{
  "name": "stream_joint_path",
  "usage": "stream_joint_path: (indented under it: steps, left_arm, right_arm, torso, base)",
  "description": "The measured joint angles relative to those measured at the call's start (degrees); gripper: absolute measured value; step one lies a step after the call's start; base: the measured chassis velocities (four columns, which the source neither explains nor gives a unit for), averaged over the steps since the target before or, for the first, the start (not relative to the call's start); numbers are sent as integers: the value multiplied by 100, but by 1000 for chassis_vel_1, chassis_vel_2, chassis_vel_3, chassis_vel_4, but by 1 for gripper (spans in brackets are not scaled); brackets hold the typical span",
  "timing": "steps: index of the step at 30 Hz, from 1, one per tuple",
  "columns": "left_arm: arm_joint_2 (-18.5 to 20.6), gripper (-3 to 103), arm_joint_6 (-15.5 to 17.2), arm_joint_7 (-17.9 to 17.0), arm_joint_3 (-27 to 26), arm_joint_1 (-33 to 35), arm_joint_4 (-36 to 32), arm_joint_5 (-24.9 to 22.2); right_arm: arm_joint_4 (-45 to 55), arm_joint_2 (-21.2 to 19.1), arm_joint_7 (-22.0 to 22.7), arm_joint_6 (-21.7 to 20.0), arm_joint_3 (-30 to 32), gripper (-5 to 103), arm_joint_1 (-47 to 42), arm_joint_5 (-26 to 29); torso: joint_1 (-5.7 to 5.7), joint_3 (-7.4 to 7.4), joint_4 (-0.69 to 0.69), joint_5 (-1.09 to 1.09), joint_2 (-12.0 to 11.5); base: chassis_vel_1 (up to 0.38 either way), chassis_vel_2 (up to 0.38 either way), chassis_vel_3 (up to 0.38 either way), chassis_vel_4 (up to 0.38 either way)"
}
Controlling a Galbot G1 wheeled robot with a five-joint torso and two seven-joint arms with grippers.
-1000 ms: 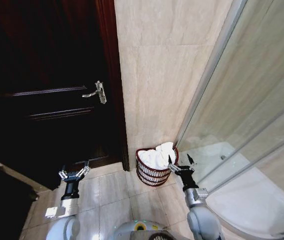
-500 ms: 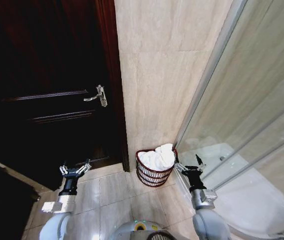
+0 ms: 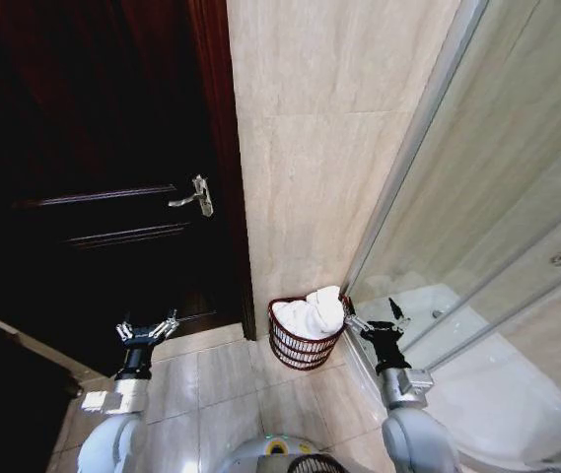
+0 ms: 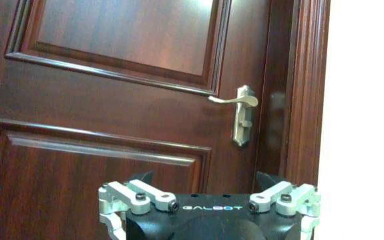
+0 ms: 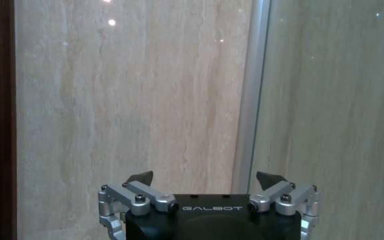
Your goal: Discard the used towel into the hamper.
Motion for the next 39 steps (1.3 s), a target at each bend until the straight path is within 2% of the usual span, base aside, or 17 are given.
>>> stream_joint_path:
  steps: [39]
  left_arm:
    - [-42, 100, -24, 100, -23, -21, -29, -26]
  right_arm:
    - [132, 40, 5, 50, 23, 100, -108, -39]
  torso:
    - [527, 596, 0, 0, 1123]
  base:
    - [0, 0, 0, 0]
